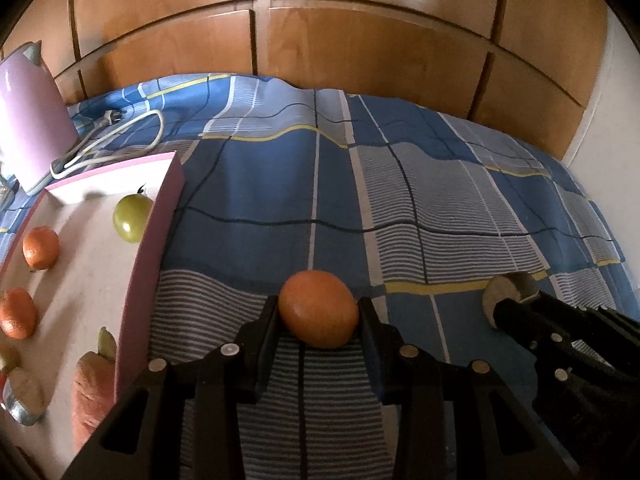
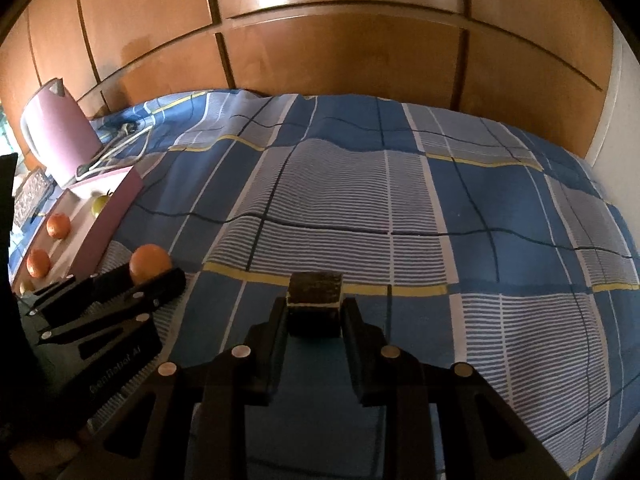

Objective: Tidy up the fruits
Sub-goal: 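Lift the tangerine and slice and carry both grippers over the tray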

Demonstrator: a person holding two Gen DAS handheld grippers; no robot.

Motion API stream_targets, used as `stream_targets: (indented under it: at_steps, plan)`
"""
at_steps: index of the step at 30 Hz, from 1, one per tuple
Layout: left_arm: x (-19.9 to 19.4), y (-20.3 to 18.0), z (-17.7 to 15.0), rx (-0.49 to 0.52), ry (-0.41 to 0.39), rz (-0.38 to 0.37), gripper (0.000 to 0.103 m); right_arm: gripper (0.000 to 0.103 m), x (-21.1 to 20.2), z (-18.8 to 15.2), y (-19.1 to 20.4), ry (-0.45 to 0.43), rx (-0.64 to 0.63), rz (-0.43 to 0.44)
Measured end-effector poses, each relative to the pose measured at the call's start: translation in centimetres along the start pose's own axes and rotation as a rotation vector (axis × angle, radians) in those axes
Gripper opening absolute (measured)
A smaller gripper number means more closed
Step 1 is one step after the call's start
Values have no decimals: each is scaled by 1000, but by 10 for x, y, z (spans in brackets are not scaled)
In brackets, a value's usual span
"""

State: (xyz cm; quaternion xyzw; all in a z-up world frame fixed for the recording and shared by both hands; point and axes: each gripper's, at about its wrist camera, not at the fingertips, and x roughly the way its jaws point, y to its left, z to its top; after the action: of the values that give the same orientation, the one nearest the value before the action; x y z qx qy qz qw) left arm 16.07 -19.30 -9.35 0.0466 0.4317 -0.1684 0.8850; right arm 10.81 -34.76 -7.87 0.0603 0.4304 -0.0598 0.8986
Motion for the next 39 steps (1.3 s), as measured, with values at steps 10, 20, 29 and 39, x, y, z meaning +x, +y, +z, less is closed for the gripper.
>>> stream_targets:
  at_steps: [10, 20, 29, 39]
  plan:
    - [-15, 2, -10, -17, -2, -13, 38, 26, -7, -6, 9, -19, -18, -8]
    - [-43, 1, -17, -8, -33, -14, 38, 26, -22, -9, 17, -45, -23, 9]
    - [-74, 5, -24, -17, -66, -24, 38, 26, -37, -13, 26, -61, -23, 44]
    - [-103, 24, -32, -45, -103, -7, 38, 26, -50, -22, 40, -58, -31, 88]
